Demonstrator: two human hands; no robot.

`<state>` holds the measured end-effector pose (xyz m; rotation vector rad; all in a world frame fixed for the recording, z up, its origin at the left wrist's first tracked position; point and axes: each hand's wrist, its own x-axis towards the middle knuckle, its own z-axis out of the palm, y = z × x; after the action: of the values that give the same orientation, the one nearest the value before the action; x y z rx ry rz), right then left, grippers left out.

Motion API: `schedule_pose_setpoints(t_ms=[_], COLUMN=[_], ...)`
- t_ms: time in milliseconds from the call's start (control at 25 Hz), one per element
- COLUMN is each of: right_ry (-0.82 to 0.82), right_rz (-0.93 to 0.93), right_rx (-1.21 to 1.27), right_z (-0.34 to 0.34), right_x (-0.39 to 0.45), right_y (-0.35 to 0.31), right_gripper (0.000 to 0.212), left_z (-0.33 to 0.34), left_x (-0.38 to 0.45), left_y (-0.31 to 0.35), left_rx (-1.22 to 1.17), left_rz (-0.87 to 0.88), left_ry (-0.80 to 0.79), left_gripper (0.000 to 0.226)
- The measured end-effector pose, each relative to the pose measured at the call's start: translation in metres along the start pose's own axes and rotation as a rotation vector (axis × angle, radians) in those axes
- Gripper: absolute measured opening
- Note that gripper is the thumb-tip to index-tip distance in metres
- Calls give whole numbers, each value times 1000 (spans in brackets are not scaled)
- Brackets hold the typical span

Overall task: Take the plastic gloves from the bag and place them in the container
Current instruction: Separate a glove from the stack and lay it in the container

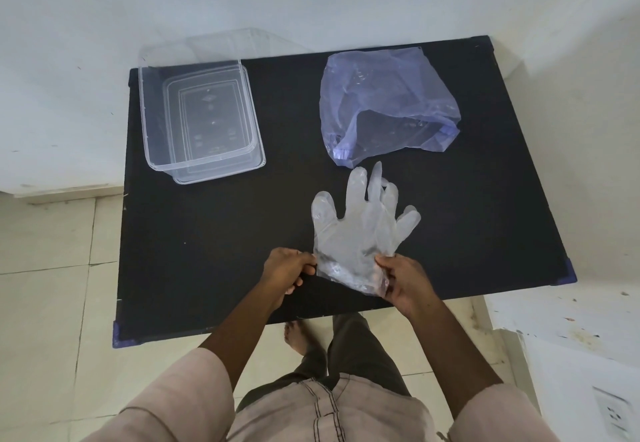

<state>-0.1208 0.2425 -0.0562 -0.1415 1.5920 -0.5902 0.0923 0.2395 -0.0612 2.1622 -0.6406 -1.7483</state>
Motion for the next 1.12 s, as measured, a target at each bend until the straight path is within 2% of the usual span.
schedule_pose_setpoints(t_ms=[80, 120, 200, 240, 320, 400, 480, 600, 680, 760, 840, 1000, 1120], right_ry=[214, 331, 516, 539, 460, 351, 293, 316, 324, 333, 329, 294, 274], right_rz=[-238, -420, -817, -969, -1130, -1157, -1106, -984, -963, -936, -896, -858, -844], right_rx=[-398, -577, -778, -824, -949, -1077, -1082, -1065, -1042, -994, -963, -941, -923], right_z=[1, 3, 7, 11, 25, 41, 53, 57, 54, 51, 49, 48, 46], right_x=[-2, -5, -16, -22, -27, -25, -21, -17, -12, -9, -6, -2, -2], right_y=[5, 8, 12, 14, 18, 23, 22, 19, 20, 20, 21, 20, 17], right_gripper=[34, 44, 64, 69, 69, 67, 60, 35, 22, 19, 17, 18, 17], left_z=[2, 3, 6, 8, 12, 16, 17, 16, 17, 21, 25, 31, 27], left_x=[-4, -6, -12, -15, -21, -26, -29, -26, -22, -15, -12, -3, 6], left_y=[5, 9, 20, 26, 36, 42, 45, 47, 41, 27, 9, -8, -14], left_rx=[-40, -60, -85, -101, -149, -200, -232, -254, -245, -119, -7, 17, 107], left_rz=[5, 9, 25, 34, 40, 28, 23, 45, 116, 250, 328, 271, 264], left_ry=[27, 39, 56, 57, 45, 22, 3, 2, 68, 204, 275, 206, 251], left_gripper=[22, 23, 20, 18, 16, 15, 14, 13, 15, 15, 17, 10, 23])
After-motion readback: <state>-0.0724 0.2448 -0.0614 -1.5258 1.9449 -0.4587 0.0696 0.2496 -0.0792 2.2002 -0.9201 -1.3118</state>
